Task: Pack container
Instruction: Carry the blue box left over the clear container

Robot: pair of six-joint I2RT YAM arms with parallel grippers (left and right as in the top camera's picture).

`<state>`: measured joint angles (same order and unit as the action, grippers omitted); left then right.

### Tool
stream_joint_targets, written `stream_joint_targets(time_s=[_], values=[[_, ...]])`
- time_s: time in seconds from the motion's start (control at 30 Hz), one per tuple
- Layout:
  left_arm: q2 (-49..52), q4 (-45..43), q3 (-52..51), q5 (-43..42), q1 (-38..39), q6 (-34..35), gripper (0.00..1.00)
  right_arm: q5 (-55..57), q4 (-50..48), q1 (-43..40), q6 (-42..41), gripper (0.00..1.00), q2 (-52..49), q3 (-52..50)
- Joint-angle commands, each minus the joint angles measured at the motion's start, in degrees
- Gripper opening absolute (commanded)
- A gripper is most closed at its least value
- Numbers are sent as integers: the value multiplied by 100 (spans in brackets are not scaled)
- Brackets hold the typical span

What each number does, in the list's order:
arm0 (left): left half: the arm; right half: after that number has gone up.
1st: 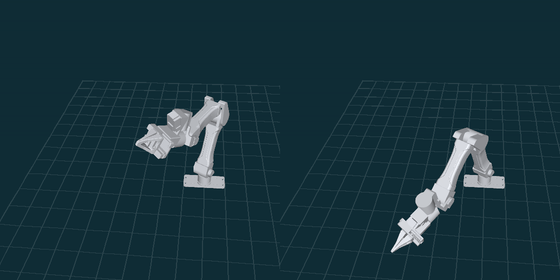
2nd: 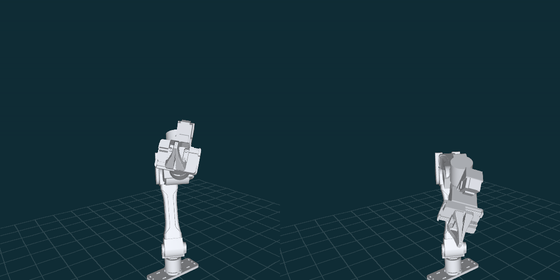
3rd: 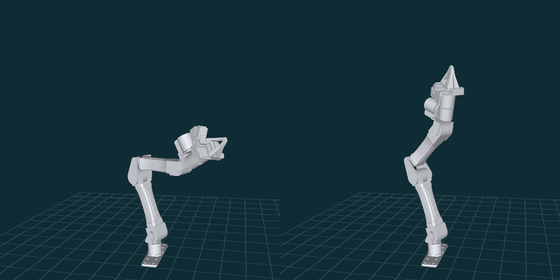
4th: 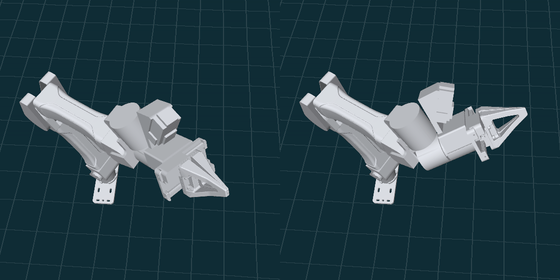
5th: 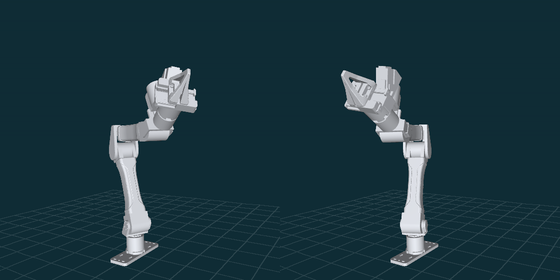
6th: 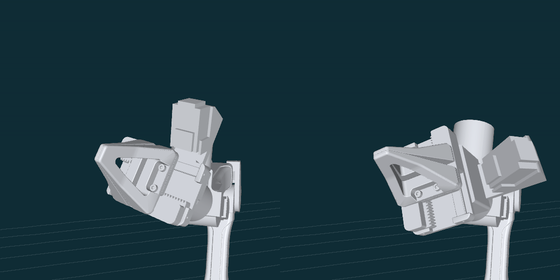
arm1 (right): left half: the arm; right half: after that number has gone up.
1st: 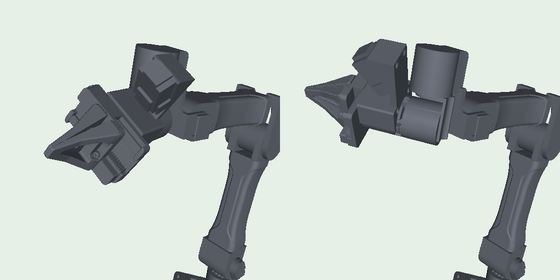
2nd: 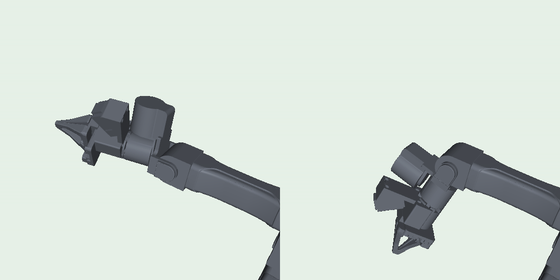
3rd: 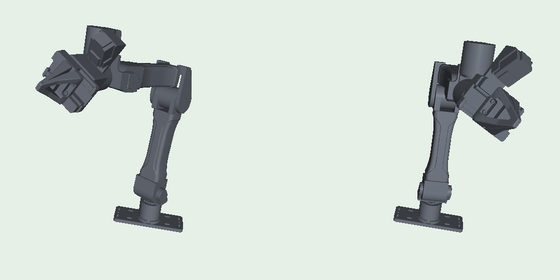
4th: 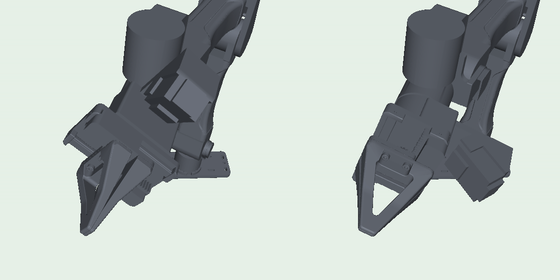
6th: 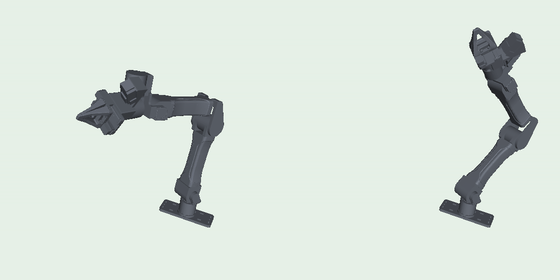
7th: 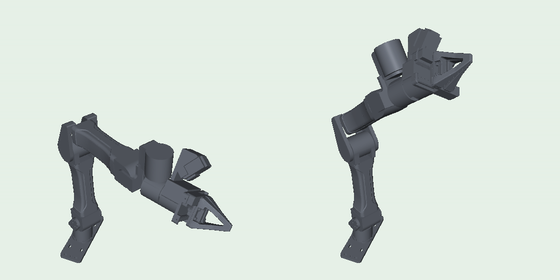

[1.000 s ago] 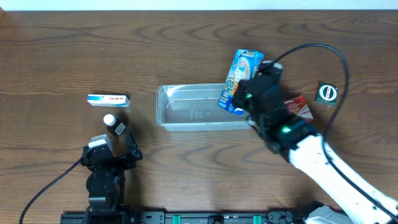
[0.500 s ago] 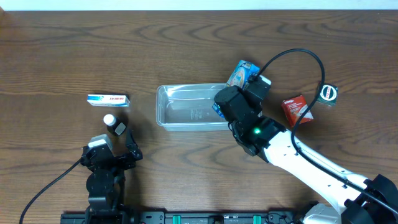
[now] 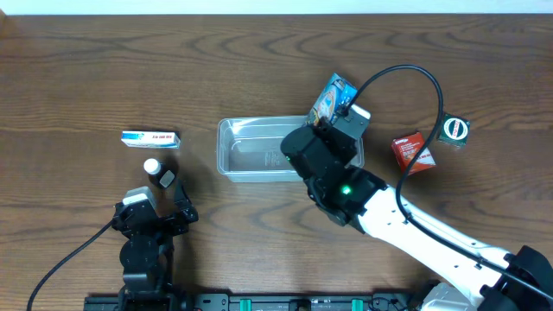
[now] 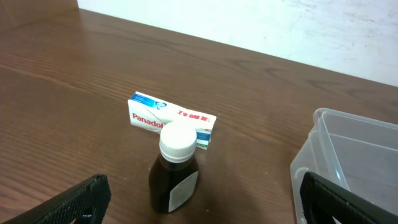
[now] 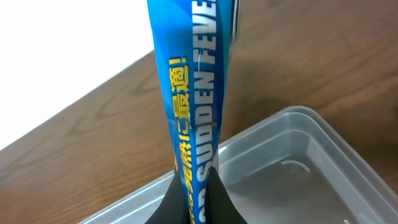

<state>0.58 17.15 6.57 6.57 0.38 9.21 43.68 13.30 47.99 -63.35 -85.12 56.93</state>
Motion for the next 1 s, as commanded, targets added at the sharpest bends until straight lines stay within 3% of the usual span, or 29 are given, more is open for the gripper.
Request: stream_joint_targets(time_s=[0.0, 0.33, 0.8, 0.97], values=[[-35, 170, -85, 7, -31, 9, 98, 461, 2, 160, 173, 1, -9, 186], [-35, 170, -85, 7, -31, 9, 98, 109, -289, 262, -245, 1, -22, 186], [-35, 170, -85, 7, -31, 9, 98, -11, -1687, 345, 3322, 1, -234, 186], [-35, 170, -85, 7, -31, 9, 98, 155, -1563, 389, 3838, 1, -234, 186]])
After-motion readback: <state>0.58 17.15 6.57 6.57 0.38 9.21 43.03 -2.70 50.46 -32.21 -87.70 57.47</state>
